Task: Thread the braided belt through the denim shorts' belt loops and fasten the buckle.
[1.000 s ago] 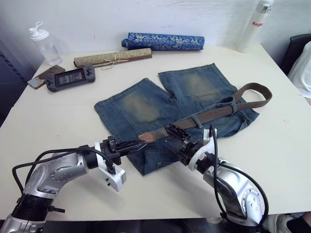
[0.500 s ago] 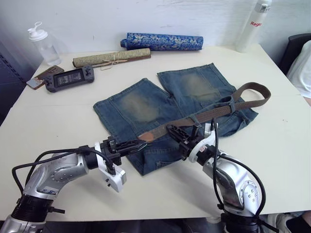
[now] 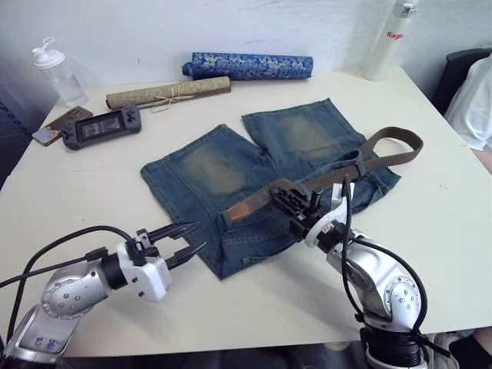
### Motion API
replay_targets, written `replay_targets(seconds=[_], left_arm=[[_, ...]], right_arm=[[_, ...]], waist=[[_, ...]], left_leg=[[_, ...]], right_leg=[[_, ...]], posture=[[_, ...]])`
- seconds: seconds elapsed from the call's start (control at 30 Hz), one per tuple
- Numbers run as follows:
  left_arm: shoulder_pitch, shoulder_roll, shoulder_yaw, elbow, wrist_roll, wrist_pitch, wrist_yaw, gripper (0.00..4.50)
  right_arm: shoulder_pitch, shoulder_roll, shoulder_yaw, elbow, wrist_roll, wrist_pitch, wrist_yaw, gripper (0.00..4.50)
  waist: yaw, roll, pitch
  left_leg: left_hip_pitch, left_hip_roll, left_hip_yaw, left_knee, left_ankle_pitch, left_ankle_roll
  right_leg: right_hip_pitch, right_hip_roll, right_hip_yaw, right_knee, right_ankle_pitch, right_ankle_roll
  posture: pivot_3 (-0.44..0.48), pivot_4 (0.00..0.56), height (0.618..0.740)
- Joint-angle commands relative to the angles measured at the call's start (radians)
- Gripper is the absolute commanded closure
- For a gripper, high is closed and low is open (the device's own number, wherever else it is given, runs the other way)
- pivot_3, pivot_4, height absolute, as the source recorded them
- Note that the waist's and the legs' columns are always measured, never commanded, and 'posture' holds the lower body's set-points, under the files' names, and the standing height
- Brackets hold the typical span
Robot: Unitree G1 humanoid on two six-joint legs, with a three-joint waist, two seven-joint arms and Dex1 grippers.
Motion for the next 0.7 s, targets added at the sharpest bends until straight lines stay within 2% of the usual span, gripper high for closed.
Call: replay_targets(seconds=[0.03, 0.13, 0.33, 0.47, 0.7], left_arm=[[0.045, -0.006, 0.055, -0.073, -0.15, 0.175, -0.027, 2.43], [0.053, -0.014, 0.07, -0.105, -0.226, 0.285, -0.048, 2.43], [0.052, -0.027, 0.106, -0.126, -0.249, 0.35, -0.091, 2.43], [0.041, -0.038, 0.113, -0.129, -0.232, 0.354, -0.108, 2.43], [0.023, -0.063, 0.115, -0.141, -0.254, 0.385, -0.126, 2.43]], right_arm=[[-0.022, -0.014, 0.034, 0.005, -0.159, 0.007, 0.109, 4.5], [-0.023, -0.009, 0.062, 0.021, -0.258, 0.01, 0.168, 4.5], [-0.029, 0.016, 0.065, 0.066, -0.392, 0.0, 0.261, 4.5], [-0.037, 0.046, 0.029, 0.081, -0.395, -0.004, 0.265, 4.5], [-0.036, 0.023, 0.009, 0.099, -0.445, 0.038, 0.287, 4.5]], waist=[[0.005, 0.0, 0.0], [0.007, -0.001, 0.0], [0.003, -0.001, 0.0], [0.003, -0.001, 0.0], [0.004, -0.001, -0.001]], left_leg=[[0.0, 0.0, 0.0, 0.0, 0.0, 0.0], [0.0, 0.0, -0.002, 0.0, 0.0, 0.0], [0.0, 0.0, -0.001, 0.0, 0.0, 0.0], [0.0, 0.0, -0.001, 0.0, 0.0, 0.0], [0.0, 0.0, -0.001, 0.0, 0.0, 0.0]], right_leg=[[0.0, 0.0, 0.0, 0.0, 0.0, 0.0], [0.001, 0.0, -0.002, 0.001, -0.001, -0.001], [0.0, -0.001, -0.002, 0.003, -0.002, -0.003], [0.0, -0.001, -0.002, 0.003, -0.003, -0.003], [0.0, -0.002, -0.002, 0.003, -0.003, -0.004]], posture=[[0.0, 0.15, 0.637], [0.0, 0.15, 0.637], [0.0, 0.15, 0.637], [0.0, 0.15, 0.637], [0.0, 0.15, 0.637]])
